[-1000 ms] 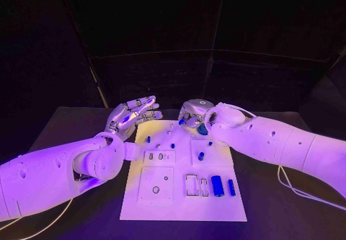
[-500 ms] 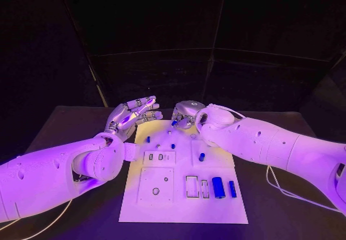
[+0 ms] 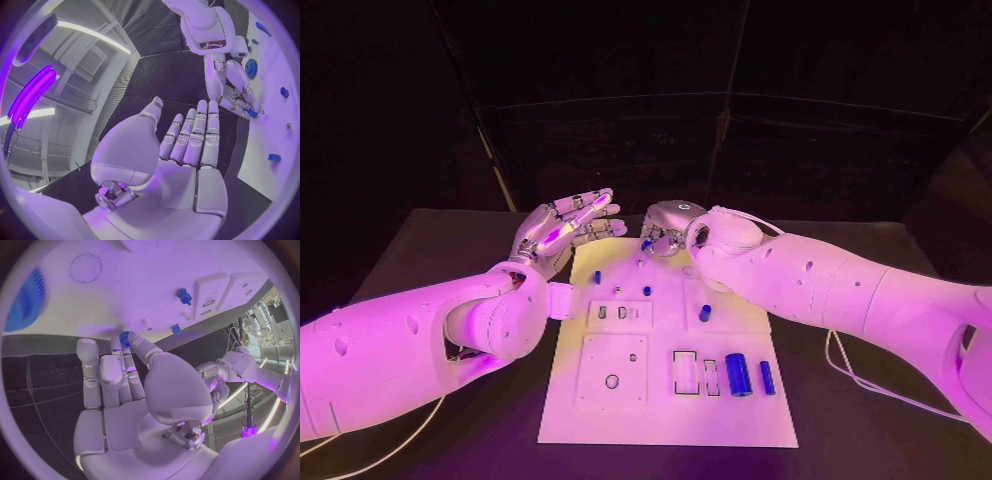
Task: Assemble the parts on the task board
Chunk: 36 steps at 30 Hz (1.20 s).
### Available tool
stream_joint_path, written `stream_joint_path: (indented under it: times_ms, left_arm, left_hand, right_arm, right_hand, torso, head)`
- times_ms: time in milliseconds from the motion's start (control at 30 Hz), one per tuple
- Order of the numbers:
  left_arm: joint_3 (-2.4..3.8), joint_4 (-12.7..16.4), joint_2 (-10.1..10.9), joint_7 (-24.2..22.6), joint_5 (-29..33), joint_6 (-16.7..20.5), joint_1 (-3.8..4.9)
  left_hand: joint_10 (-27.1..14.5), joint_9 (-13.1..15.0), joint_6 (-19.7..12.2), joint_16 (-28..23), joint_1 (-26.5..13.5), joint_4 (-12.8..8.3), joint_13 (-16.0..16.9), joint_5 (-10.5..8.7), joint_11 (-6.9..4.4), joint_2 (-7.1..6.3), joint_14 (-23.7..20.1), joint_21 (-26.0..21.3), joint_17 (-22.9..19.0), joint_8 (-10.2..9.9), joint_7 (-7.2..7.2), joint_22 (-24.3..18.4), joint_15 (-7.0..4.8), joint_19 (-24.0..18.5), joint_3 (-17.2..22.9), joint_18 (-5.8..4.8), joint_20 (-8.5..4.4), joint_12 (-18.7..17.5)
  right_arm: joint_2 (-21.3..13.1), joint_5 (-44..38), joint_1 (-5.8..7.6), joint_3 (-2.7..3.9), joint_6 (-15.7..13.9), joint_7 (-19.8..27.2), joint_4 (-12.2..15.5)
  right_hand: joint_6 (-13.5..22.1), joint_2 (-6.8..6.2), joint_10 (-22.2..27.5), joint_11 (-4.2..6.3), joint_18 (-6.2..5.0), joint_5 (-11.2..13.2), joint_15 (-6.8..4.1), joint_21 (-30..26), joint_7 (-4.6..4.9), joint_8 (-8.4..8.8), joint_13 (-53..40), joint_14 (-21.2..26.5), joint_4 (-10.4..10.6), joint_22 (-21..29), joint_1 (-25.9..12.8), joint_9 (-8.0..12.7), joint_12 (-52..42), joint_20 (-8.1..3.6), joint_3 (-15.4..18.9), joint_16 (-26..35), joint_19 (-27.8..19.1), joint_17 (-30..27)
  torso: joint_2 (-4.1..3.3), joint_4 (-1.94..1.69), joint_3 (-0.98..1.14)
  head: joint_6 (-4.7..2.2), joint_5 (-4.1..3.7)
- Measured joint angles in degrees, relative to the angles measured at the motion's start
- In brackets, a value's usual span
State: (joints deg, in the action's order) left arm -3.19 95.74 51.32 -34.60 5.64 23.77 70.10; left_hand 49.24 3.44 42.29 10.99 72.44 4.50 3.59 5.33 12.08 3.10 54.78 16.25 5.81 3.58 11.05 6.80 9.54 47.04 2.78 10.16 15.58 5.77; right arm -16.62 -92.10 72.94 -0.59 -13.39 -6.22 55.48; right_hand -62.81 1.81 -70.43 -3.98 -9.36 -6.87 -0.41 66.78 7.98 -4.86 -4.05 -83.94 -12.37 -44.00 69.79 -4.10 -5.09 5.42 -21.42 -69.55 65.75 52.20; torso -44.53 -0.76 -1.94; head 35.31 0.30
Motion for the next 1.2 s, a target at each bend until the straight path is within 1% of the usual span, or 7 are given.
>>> stream_joint_path:
  times_ms: [267, 500, 733, 933, 1033, 1133, 1200]
  left_arm:
    - [0.00, 0.03, 0.03, 0.07, 0.00, -0.03, 0.12]
    - [0.00, 0.02, 0.15, 0.16, 0.00, -0.06, 0.18]
    - [0.00, 0.04, 0.73, 0.26, 0.00, -0.12, 0.26]
    - [-0.02, 0.05, 1.34, 0.31, -0.01, -0.15, 0.30]
    - [-0.02, 0.00, 1.44, 0.33, -0.01, -0.17, 0.32]
    - [-0.02, -0.16, 1.45, 0.36, -0.01, -0.20, 0.33]
    - [-0.02, -0.28, 1.43, 0.39, -0.01, -0.24, 0.33]
  left_hand:
    - [0.00, 0.00, 0.00, 0.00, 0.00, 0.00, 0.00, 0.00, 0.00, 0.00, 0.00, 0.00, 0.00, 0.00, 0.00, 0.00, 0.00, 0.00, 0.00, 0.00, 0.00, 0.00]
    - [0.00, 0.00, 0.00, 0.00, 0.00, -0.33, 0.00, 0.00, 0.00, 0.00, 0.00, 0.00, -0.05, 0.00, 0.00, -0.06, 0.00, 0.00, 0.00, 0.00, 0.00, 0.00]
    - [0.00, 0.00, 0.00, 0.00, 0.00, -0.33, 0.00, 0.00, 0.00, 0.00, 0.00, 0.00, -0.05, 0.00, 0.00, -0.05, 0.00, 0.00, 0.01, 0.00, 0.00, 0.00]
    - [0.00, 0.00, 0.00, 0.00, 0.00, -0.33, 0.00, 0.00, 0.00, 0.00, 0.00, 0.00, -0.05, 0.00, 0.00, -0.05, 0.00, -0.01, 0.01, -0.01, 0.00, 0.00]
    - [0.00, 0.00, 0.00, 0.00, 0.00, -0.33, 0.00, 0.00, 0.00, 0.00, 0.00, 0.00, -0.05, 0.00, 0.00, -0.05, 0.00, 0.00, 0.01, -0.01, 0.00, 0.00]
    - [0.00, 0.00, 0.00, 0.00, 0.00, -0.33, 0.00, 0.00, 0.00, 0.00, 0.00, 0.00, -0.05, 0.00, 0.00, -0.04, 0.00, 0.00, 0.01, -0.01, 0.00, 0.00]
    - [0.00, 0.00, 0.00, 0.00, 0.00, -0.33, 0.00, 0.00, 0.00, 0.00, 0.00, 0.00, -0.04, 0.00, 0.00, -0.07, 0.00, 0.00, 0.01, -0.01, 0.00, 0.00]
  right_arm:
    - [0.27, -0.41, -0.06, -0.01, -0.02, -0.33, -0.36]
    - [-0.59, -0.77, -0.05, -0.01, -0.29, -0.79, 0.64]
    - [-6.89, -0.96, -0.03, 0.01, -2.06, -1.26, 7.11]
    - [-14.80, 0.53, -0.03, 0.09, -3.93, -1.68, 14.51]
    - [-18.73, 3.14, -0.06, 1.03, -4.51, -2.13, 17.37]
    - [-21.89, 6.54, 0.03, 1.53, -4.43, -2.71, 19.40]
    - [-23.53, 8.84, 0.03, 1.72, -3.88, -3.28, 19.93]
  right_hand:
    - [2.38, -2.16, 3.57, -1.21, 0.00, 0.30, 0.44, -0.08, 1.15, 0.95, 0.42, 0.02, 0.92, 1.13, -0.75, 0.20, 1.41, 0.74, 0.00, 0.75, -0.81, -2.06]
    - [15.95, -5.82, 13.48, -2.59, 0.00, 0.28, 1.84, -4.90, 1.92, 1.25, 0.32, 2.07, 2.10, 8.84, -0.17, 0.50, 0.89, 1.96, 3.95, 5.34, -6.46, -9.53]
    - [13.62, -5.82, 13.92, -2.64, 0.00, -0.20, 1.84, -4.92, 2.19, 0.90, -0.04, 2.07, 3.34, 9.07, 0.82, 0.07, -1.67, 1.96, 6.12, 5.33, -6.46, -9.84]
    - [9.60, -5.62, 6.32, -1.76, 0.00, -1.73, 1.08, -2.12, 2.14, -0.45, -1.47, 0.66, 4.52, 4.53, 1.02, -0.40, -7.10, 1.57, 7.62, 2.55, -2.91, -5.84]
    - [8.74, -5.67, -1.09, -0.28, 0.00, -2.24, 0.24, -0.02, 1.34, -0.74, -3.84, -0.12, 5.35, 1.28, 0.97, -0.40, -11.95, 0.82, 8.44, 0.11, -0.78, -2.19]
    - [9.37, -7.62, -6.62, 1.02, 1.03, -3.92, -0.94, 3.56, 0.20, -0.74, -11.04, -0.11, 7.53, -4.68, -0.37, -0.24, -21.31, -0.50, 11.29, -5.83, 2.87, 7.83]
    - [9.94, -8.13, -7.79, 1.22, 1.38, -5.14, -0.94, 5.09, -0.16, -0.74, -28.19, -0.11, 10.07, -6.86, -0.88, -0.10, -37.92, -0.73, 14.25, -11.17, 4.01, 16.98]
  torso:
    - [-0.11, -0.01, 0.00]
    - [-0.11, -0.01, 0.03]
    - [-0.05, 0.11, 0.12]
    - [0.14, 0.50, 0.20]
    - [0.27, 0.80, 0.26]
    - [0.40, 1.08, 0.32]
    - [0.45, 1.18, 0.36]
  head:
    - [0.06, 0.07]
    - [0.04, 0.12]
    - [-0.25, 0.10]
    - [-0.35, 0.26]
    - [-0.34, 0.25]
    - [-0.37, 0.23]
    - [-0.37, 0.12]
